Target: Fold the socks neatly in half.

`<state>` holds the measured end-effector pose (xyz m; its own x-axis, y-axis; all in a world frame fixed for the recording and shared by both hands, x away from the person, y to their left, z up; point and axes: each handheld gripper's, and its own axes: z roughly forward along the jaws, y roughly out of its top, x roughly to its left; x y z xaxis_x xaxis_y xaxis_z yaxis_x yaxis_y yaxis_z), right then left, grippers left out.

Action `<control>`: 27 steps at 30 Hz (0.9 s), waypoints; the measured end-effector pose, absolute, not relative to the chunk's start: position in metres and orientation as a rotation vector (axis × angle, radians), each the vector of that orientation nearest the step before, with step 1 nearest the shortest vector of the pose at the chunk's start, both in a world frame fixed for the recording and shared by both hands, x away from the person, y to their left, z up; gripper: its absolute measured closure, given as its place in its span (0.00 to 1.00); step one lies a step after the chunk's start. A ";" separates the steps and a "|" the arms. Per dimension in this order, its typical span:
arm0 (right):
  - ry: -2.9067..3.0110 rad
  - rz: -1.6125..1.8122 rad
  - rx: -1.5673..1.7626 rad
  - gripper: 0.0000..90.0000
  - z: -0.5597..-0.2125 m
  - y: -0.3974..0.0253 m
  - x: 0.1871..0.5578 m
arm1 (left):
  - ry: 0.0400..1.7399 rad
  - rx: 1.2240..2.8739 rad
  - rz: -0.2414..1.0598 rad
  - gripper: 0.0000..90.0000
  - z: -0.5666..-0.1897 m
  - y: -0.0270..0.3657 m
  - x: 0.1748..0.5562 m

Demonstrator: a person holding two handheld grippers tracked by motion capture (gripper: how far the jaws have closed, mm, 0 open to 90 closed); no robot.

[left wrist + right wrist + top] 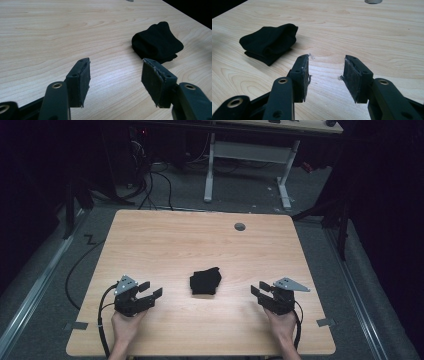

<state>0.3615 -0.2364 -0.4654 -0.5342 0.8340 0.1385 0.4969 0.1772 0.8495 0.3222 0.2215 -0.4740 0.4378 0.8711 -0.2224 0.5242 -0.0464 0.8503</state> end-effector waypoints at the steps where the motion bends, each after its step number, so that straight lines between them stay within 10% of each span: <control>1: 2.099 1.301 1.264 0.61 -0.466 -0.238 0.361 | 1.219 1.707 0.445 0.45 -0.475 0.222 0.322; 27: 2.082 1.233 1.338 0.60 -0.479 -0.264 0.357 | 1.313 1.739 0.477 0.45 -0.497 0.237 0.314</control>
